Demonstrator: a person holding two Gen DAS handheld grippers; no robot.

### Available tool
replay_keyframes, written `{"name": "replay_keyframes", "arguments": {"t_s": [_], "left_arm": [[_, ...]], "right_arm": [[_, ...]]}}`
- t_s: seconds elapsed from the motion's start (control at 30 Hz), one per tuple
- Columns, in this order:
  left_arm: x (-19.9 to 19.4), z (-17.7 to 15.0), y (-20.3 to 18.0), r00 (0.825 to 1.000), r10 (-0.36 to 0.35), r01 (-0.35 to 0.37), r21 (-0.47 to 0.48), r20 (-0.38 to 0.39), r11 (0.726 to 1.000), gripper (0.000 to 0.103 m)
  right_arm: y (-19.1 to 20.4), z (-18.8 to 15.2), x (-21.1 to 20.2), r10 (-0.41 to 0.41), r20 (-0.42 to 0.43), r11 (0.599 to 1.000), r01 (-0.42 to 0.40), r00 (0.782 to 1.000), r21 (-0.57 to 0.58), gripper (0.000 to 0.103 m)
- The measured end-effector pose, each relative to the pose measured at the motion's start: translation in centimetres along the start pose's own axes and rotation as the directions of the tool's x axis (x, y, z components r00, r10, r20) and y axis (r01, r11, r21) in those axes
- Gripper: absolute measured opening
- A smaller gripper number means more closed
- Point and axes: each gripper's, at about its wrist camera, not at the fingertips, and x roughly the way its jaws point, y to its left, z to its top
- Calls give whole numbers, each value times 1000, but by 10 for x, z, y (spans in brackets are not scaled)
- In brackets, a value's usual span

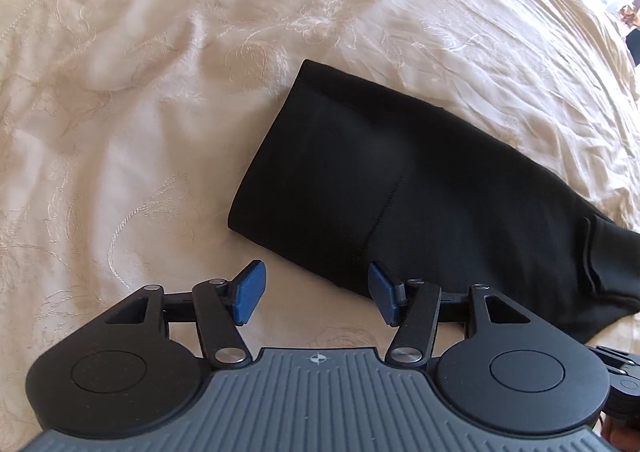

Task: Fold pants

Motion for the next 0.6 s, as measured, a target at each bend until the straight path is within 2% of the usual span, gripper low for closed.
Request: {"name": "replay_keyframes", "arguments": {"t_s": [0.13, 0.3, 0.47, 0.6], "left_arm": [[25, 0, 6, 1000, -5, 5, -30, -17, 1000, 64], [35, -1, 8, 999, -28, 30, -60, 36, 998, 80], [40, 1, 14, 994, -69, 79, -132, 83, 988, 88], [44, 6, 16, 992, -63, 84, -191, 113, 978, 90]], "right_arm": [[5, 8, 5, 8, -15, 1000, -8, 1000, 0, 8], [-3, 12, 7, 27, -20, 1000, -27, 999, 16, 7], [-9, 13, 7, 35, -22, 999, -34, 999, 32, 7], [-10, 14, 9, 37, -22, 999, -36, 999, 31, 7]]}}
